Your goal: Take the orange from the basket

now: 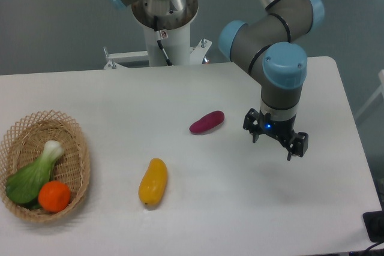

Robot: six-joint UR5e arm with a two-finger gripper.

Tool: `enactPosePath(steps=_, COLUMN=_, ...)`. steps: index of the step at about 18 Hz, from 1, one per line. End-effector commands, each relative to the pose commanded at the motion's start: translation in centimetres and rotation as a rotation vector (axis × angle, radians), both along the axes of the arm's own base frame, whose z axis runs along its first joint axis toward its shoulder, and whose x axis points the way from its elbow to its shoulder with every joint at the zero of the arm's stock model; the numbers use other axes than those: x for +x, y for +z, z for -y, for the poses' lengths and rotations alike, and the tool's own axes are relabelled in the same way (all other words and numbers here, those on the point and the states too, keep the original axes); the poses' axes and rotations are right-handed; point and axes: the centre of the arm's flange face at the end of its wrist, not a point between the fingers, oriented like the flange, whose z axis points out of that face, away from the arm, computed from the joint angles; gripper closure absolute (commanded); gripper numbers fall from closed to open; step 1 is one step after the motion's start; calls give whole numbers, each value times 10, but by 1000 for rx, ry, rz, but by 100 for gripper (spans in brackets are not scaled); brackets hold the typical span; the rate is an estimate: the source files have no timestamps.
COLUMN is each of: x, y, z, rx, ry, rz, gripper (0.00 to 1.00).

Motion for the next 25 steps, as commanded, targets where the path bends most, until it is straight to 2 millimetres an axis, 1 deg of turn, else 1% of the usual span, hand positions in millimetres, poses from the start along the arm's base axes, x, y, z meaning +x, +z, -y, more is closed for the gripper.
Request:
enactPosePath(steps=9, x=-1, y=1, z=0, rx=-2, ry=5, rz=-3, gripper=0)
enactPosePath(steps=14, x=0, y=-1, z=0, rx=-9, ry=63, rz=-8, gripper=0)
enactPosePath(steps=16, x=8, y=-2, z=-9, rx=-45, ry=75, rz=-34, gripper=0)
enactPosePath(steps=18, x=16, y=1, z=-19, rx=-69, ry=64, rz=-58, gripper=0)
enactPosePath(steps=19, x=18, y=3, z=-19, rx=-64, ry=61, rz=-52, gripper=0)
enactPosePath(steps=20, x=21, y=-2, z=-20, rx=-58, ry=57, rz=-43, gripper=0)
enactPosePath(steps=21, x=25, y=-1, z=-27, rx=-51, ry=62, rz=-43, gripper=0)
enactPosePath(steps=22, x=33, y=-1, z=-35, rx=-42, ry=87, rz=-40, gripper=0)
enactPosePath(steps=24, x=39, y=-2, z=-45, rx=-12, ry=178, rz=-28, gripper=0)
enactPosePath(steps=25, x=43, y=-1, z=-49, rx=-3, ry=194, rz=-26, gripper=0)
